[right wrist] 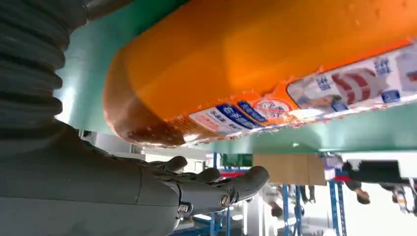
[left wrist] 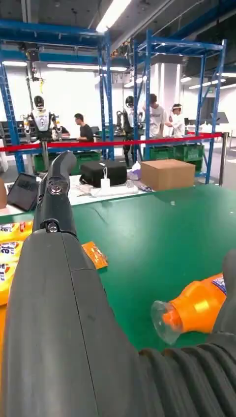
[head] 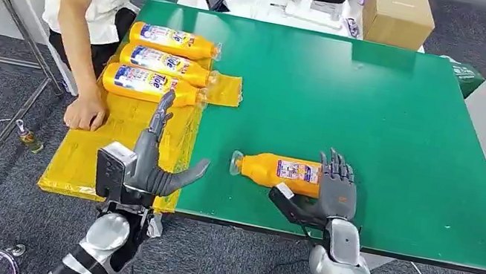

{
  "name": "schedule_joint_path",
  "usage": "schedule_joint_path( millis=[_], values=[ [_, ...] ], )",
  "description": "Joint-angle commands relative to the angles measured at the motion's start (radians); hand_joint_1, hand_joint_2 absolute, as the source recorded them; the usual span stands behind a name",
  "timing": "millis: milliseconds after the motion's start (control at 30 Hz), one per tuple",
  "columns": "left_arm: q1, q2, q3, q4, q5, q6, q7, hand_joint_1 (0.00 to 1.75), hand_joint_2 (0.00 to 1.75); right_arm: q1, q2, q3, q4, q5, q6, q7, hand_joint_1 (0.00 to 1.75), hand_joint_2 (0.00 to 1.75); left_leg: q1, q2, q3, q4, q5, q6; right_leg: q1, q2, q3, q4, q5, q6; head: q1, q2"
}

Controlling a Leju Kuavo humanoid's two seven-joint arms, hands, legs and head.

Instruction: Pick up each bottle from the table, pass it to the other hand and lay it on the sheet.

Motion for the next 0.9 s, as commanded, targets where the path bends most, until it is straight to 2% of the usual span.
schedule_joint_path(
  millis=[33, 167, 267, 300, 333, 367, 400, 433, 533, 700, 733, 800, 867, 900],
  values=[
    [-0.051, 0.018, -0.031, 0.068, 0.014, -0.010, 0.016, 0.00, 1.75, -0.029, -0.033, 0.052, 0.107, -0.008, 0.102, 0.019, 1.66, 1.75, 0.000, -0.002, 0.003, -0.001, 0.000, 0.001, 0.001, -0.003, 0.004, -0.001, -0.001, -0.002, 0.000, 0.000],
    [-0.055, 0.017, -0.033, 0.068, 0.014, -0.011, 0.016, 0.00, 1.75, -0.028, -0.042, 0.051, 0.109, -0.012, 0.100, 0.012, 1.66, 1.75, 0.000, -0.002, 0.004, -0.001, 0.000, 0.001, 0.001, -0.003, 0.005, -0.001, -0.001, -0.002, 0.000, 0.000],
    [-0.055, 0.018, -0.035, 0.068, 0.017, -0.014, 0.017, 0.00, 1.75, -0.028, -0.043, 0.046, 0.111, -0.028, 0.100, 0.000, 1.73, 1.75, 0.000, -0.003, 0.004, -0.001, 0.000, 0.001, 0.001, -0.004, 0.006, -0.001, -0.001, -0.002, 0.000, 0.000],
    [-0.058, 0.018, -0.036, 0.071, 0.023, -0.020, 0.023, 0.00, 1.75, -0.026, -0.034, 0.011, 0.105, -0.100, 0.128, -0.071, 1.75, 1.75, 0.000, -0.003, 0.008, -0.002, -0.001, 0.003, 0.002, -0.005, 0.010, -0.003, -0.002, -0.004, 0.000, 0.000],
    [-0.058, 0.018, -0.036, 0.071, 0.023, -0.020, 0.023, 0.00, 1.75, -0.026, -0.034, 0.011, 0.105, -0.100, 0.128, -0.071, 1.75, 1.75, 0.000, -0.003, 0.006, -0.002, 0.000, 0.002, 0.001, -0.004, 0.008, -0.002, -0.001, -0.003, 0.000, 0.000],
    [-0.062, 0.022, -0.038, 0.074, 0.037, -0.028, 0.025, 0.00, 1.75, -0.019, 0.001, -0.129, 0.091, -0.358, 0.333, -0.286, 1.75, 1.75, 0.000, -0.003, 0.004, -0.001, 0.000, 0.001, 0.001, -0.003, 0.006, -0.002, -0.001, -0.002, 0.000, 0.000],
    [-0.063, 0.023, -0.040, 0.075, 0.040, -0.029, 0.024, 0.00, 1.75, -0.017, -0.003, -0.127, 0.086, -0.367, 0.348, -0.291, 1.73, 1.75, 0.000, -0.002, 0.004, -0.001, 0.000, 0.001, 0.000, -0.002, 0.005, -0.001, -0.001, -0.002, 0.000, 0.000],
    [-0.067, 0.025, -0.044, 0.076, 0.048, -0.036, 0.022, 0.00, 1.75, -0.006, -0.024, -0.064, 0.071, -0.329, 0.328, -0.273, 1.75, 1.75, 0.000, -0.003, 0.006, -0.002, 0.000, 0.002, 0.001, -0.004, 0.008, -0.002, -0.001, -0.003, 0.000, 0.000],
    [-0.067, 0.026, -0.047, 0.074, 0.052, -0.039, 0.022, 0.00, 1.75, 0.000, -0.015, -0.098, 0.060, -0.420, 0.377, -0.332, 1.75, 1.75, 0.001, -0.002, 0.006, -0.002, 0.000, 0.002, 0.001, -0.003, 0.008, -0.003, -0.001, -0.003, 0.001, 0.000],
    [-0.067, 0.027, -0.048, 0.074, 0.053, -0.040, 0.022, 0.00, 1.75, 0.003, -0.014, -0.090, 0.054, -0.427, 0.379, -0.338, 1.73, 1.75, 0.001, 0.000, 0.013, -0.004, -0.002, 0.002, 0.002, -0.001, 0.012, -0.004, -0.001, -0.005, 0.000, 0.000],
    [-0.067, 0.026, -0.048, 0.073, 0.054, -0.041, 0.022, 0.00, 1.75, 0.005, -0.014, -0.087, 0.048, -0.440, 0.378, -0.347, 1.73, 1.75, 0.001, 0.001, 0.011, -0.002, -0.002, 0.001, 0.002, 0.000, 0.010, -0.003, 0.000, -0.002, 0.000, 0.000],
    [-0.061, 0.020, -0.039, 0.073, 0.072, -0.040, 0.021, 0.00, 1.75, 0.018, 0.001, -0.101, 0.012, -0.527, 0.411, -0.405, 1.71, 1.75, 0.001, 0.001, 0.012, -0.002, -0.002, 0.002, 0.002, 0.000, 0.011, -0.003, 0.000, -0.003, 0.000, 0.000],
    [-0.050, -0.004, 0.004, 0.084, 0.186, -0.083, 0.043, 0.00, 1.75, 0.032, 0.012, -0.070, -0.044, -0.567, 0.408, -0.436, 1.64, 1.75, 0.001, 0.002, 0.013, -0.002, -0.002, 0.002, 0.002, 0.001, 0.012, -0.003, 0.000, -0.003, 0.000, 0.000],
    [-0.051, -0.016, 0.033, 0.130, 0.279, -0.093, 0.128, 0.00, 1.75, 0.046, 0.027, -0.067, -0.088, -0.630, 0.428, -0.458, 1.66, 1.75, 0.001, 0.003, 0.013, -0.002, -0.002, 0.002, 0.002, 0.002, 0.012, -0.003, 0.000, -0.003, 0.000, 0.000]
  ],
)
